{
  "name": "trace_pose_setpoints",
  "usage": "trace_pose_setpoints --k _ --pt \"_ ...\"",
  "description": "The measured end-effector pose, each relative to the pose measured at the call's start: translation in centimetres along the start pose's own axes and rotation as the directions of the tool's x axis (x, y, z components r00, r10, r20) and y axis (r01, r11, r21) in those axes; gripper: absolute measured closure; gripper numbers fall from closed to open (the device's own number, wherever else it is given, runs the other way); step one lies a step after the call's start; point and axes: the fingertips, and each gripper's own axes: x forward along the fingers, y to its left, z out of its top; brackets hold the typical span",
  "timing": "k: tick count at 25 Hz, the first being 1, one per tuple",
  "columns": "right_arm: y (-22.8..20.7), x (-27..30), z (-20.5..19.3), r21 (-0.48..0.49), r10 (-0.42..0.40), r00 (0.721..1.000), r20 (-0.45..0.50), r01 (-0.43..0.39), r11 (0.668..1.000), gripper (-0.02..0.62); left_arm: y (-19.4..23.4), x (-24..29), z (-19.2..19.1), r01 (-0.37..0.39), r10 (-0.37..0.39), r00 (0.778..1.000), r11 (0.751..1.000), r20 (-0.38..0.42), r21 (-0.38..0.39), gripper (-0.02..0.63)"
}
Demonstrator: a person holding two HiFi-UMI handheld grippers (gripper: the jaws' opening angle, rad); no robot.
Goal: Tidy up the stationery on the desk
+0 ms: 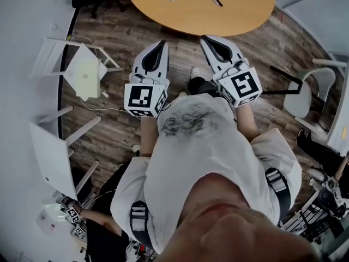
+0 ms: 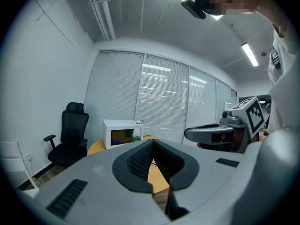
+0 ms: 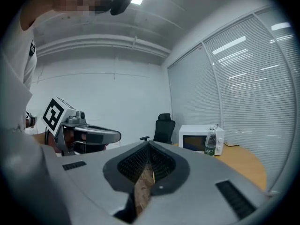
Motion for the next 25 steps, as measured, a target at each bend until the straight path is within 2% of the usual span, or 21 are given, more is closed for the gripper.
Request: trace_pose_setpoints --k 8,14,18,25 --pt "-7.2 2.5 0.8 0.003 0.045 0.999 -0.005 -0.045 0.999 0.532 1.0 6.6 1.6 -0.054 0.055 0.998 0.998 -0.017 0.012 0.598" --pt "-9.4 5.3 0.3 0.013 0.063 0.998 -0.029 -0.062 0.998 0.532 3.3 9.2 1.1 -0.077 0.076 0.996 0.997 -0.038 -0.009 0.598" --pt "-10.1 8.2 -0.3 0.029 0.055 0.997 -0.060 -0.054 0.998 0.532 5.9 10.9 0.6 -0.067 0.065 0.996 0.997 -0.060 -0.026 0.598" --pt "-11.6 13.8 -1.3 0.036 -0.001 0.995 -0.105 0.004 0.999 0.532 10.8 14.0 -0.3 -0.004 0.000 0.997 0.999 -0.078 -0.045 0.598"
